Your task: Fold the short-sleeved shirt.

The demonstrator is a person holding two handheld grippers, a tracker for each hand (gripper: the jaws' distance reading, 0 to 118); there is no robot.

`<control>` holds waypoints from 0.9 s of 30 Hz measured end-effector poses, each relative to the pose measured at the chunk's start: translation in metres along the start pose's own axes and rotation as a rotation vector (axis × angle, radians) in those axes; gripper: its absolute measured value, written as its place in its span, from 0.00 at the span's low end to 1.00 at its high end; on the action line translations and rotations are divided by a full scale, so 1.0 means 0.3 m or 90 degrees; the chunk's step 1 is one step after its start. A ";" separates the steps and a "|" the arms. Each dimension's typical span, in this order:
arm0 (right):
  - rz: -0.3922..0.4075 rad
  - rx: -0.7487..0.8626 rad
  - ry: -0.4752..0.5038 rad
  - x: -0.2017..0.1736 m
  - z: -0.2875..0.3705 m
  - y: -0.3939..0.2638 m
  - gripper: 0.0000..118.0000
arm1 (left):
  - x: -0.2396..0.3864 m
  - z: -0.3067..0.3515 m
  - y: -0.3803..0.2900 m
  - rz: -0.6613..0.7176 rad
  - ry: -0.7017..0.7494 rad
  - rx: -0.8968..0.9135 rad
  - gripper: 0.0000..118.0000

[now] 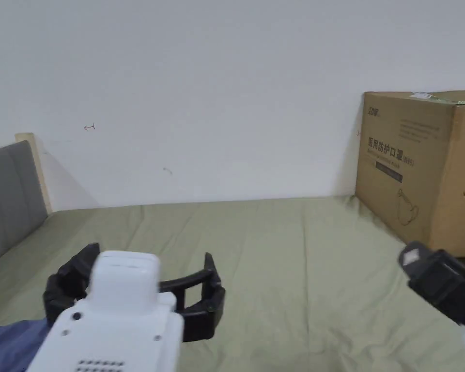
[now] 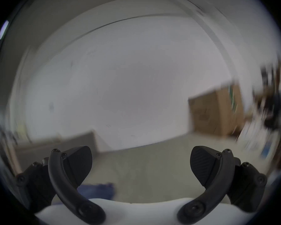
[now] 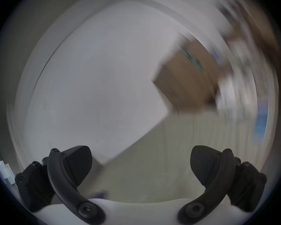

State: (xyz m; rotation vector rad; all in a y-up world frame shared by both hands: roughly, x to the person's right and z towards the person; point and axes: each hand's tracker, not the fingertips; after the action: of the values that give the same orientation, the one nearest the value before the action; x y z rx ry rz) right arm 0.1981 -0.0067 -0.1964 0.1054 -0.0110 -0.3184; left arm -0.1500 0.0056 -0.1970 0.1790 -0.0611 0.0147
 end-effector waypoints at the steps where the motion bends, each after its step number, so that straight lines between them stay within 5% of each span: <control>1: 0.089 0.025 0.025 -0.041 0.016 -0.009 1.00 | -0.026 0.015 -0.010 0.051 -0.009 0.010 1.00; 3: 0.230 0.047 0.020 -0.111 0.051 -0.051 1.00 | -0.043 0.034 -0.043 0.082 0.041 0.011 1.00; 5: 0.275 0.054 -0.034 -0.137 0.069 -0.102 1.00 | -0.053 0.044 -0.066 0.072 0.084 0.005 1.00; 14: 0.186 0.008 -0.035 -0.097 0.055 -0.130 1.00 | -0.016 0.045 -0.071 -0.004 0.078 -0.009 1.00; 27: 0.209 0.037 -0.034 -0.112 0.071 -0.122 1.00 | 0.009 0.061 -0.074 -0.025 0.063 0.014 1.00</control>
State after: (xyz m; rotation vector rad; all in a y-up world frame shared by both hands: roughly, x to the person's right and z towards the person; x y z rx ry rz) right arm 0.1541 -0.0329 -0.1788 0.1507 -0.0902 0.0067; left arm -0.1480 -0.0195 -0.1829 0.2009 0.0415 -0.0152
